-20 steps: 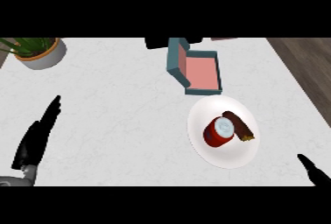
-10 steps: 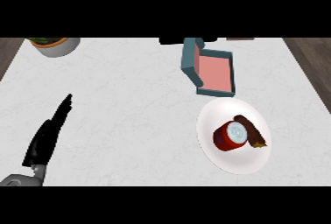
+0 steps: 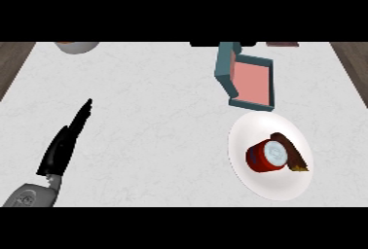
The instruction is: Pick the can from the plate and place it in the cardboard box
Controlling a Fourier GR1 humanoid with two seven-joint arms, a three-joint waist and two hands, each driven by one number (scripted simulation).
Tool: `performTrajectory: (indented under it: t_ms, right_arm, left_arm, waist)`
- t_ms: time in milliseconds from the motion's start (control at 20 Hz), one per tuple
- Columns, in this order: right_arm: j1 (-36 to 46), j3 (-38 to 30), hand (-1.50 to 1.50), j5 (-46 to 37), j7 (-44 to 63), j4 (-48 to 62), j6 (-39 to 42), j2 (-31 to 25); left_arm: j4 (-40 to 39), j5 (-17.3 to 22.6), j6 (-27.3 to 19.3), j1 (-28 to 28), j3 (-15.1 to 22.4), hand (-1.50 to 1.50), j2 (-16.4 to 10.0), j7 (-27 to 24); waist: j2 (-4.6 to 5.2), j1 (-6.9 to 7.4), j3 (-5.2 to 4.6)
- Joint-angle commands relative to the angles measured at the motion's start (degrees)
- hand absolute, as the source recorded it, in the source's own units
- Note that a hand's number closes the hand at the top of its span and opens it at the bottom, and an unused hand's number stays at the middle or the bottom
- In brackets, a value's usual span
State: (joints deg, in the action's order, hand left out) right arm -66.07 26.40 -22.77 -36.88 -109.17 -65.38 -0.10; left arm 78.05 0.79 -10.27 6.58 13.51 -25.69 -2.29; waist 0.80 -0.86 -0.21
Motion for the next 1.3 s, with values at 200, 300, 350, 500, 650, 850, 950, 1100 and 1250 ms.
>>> performTrajectory:
  t_ms: [200,300,350,500,650,850,950,1100,1250]
  right_arm:
    - [-9.6,8.4,-1.50,-13.8,15.2,-2.8,-11.7,0.1]
    - [-6.5,5.7,-1.50,-16.5,20.3,-1.5,-10.2,0.1]
    - [-6.3,8.6,-1.50,-18.3,21.0,-0.4,-11.6,0.1]
    - [-6.9,6.5,-1.50,-21.7,27.0,-2.4,-6.7,0.1]
    - [-6.0,5.7,-1.50,-24.6,32.6,-4.5,-3.6,0.1]
    - [0.0,3.8,-1.50,-30.7,40.5,-3.7,1.3,0.1]
    - [2.1,3.4,-1.50,-34.6,45.3,-3.7,2.7,0.1]
    - [7.6,-0.1,-1.50,-40.0,52.5,-3.2,4.9,0.1]
    - [12.6,-2.4,-1.50,-46.9,59.5,-6.5,8.0,0.1]
  left_arm:
    - [0.0,-1.4,0.5,1.1,0.1,0.00,0.2,-0.8]
    - [-0.7,-2.0,0.3,0.1,1.4,0.00,1.9,-2.4]
    - [-1.2,-1.3,0.6,1.9,0.6,0.00,2.1,-1.0]
    - [-1.9,-2.4,0.6,3.7,1.2,0.00,2.7,-1.0]
    - [-0.3,-0.9,2.0,3.3,-0.3,0.00,1.3,-0.3]
    - [-3.5,-1.1,2.5,4.3,-0.2,0.00,2.6,-1.2]
    - [-3.5,-2.7,1.0,4.7,0.1,0.00,3.2,-1.1]
    - [-4.3,-3.0,1.2,3.7,0.3,0.00,3.3,-1.9]
    - [-1.3,-1.7,2.5,3.6,-1.7,0.00,0.8,0.4]
  waist:
    - [0.86,2.32,-0.04]
    - [0.92,2.86,0.01]
    - [1.12,2.61,-0.01]
    - [1.21,2.70,-0.01]
    - [1.08,3.38,0.03]
    - [1.11,3.03,-0.01]
    - [0.83,2.54,0.00]
    - [0.79,2.57,-0.02]
    - [0.35,2.59,0.01]
